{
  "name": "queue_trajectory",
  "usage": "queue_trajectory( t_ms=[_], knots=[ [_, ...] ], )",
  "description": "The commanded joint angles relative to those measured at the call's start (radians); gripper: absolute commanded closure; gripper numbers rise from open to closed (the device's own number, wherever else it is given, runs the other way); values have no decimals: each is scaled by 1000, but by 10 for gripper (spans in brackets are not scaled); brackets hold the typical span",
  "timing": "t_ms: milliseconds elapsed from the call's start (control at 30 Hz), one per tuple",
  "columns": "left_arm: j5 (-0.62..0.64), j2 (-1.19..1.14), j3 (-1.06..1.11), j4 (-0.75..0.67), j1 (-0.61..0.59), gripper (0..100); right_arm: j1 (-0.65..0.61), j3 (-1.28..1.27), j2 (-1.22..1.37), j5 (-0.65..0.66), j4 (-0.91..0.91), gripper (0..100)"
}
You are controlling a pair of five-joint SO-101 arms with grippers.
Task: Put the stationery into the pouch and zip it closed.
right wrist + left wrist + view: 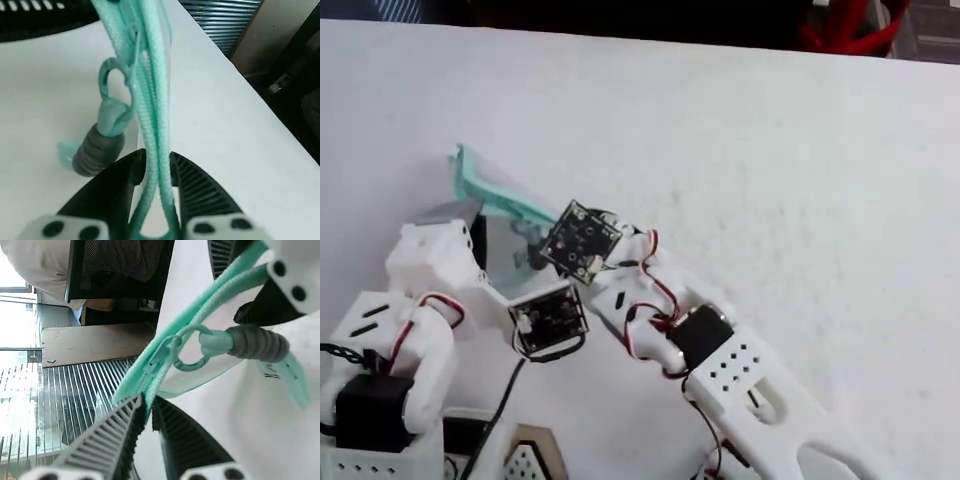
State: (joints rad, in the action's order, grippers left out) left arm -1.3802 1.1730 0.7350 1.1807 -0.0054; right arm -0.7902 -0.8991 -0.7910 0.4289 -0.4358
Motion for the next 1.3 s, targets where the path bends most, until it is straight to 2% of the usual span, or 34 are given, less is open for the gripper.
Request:
queue_trajectory(
  t_ms=[0,167,200,267,333,600,667,767,867,1100,1267],
  knots=[
    [-38,-8,-5,-2,13,977,25,66,-94,2,-24,981],
    [133,-8,-101,8,73,977,-22,58,-199,-5,-94,911],
    [157,-8,-118,21,79,977,-33,54,-203,-11,-96,910],
    [195,-8,-155,68,88,977,-35,57,-211,12,-88,983],
    [226,-8,-193,123,94,977,-21,74,-211,49,-107,971],
    [404,-8,-311,267,200,976,91,292,-213,61,-429,976],
    [420,-8,-345,298,202,945,107,354,-213,92,-530,976],
    [462,-8,-387,359,203,819,131,439,-217,170,-668,976],
    [539,-8,-400,370,242,744,139,459,-251,261,-751,976],
    [549,131,-318,356,374,742,142,457,-366,307,-874,977],
    [545,331,-138,247,374,741,140,462,-472,365,-972,977]
  ],
)
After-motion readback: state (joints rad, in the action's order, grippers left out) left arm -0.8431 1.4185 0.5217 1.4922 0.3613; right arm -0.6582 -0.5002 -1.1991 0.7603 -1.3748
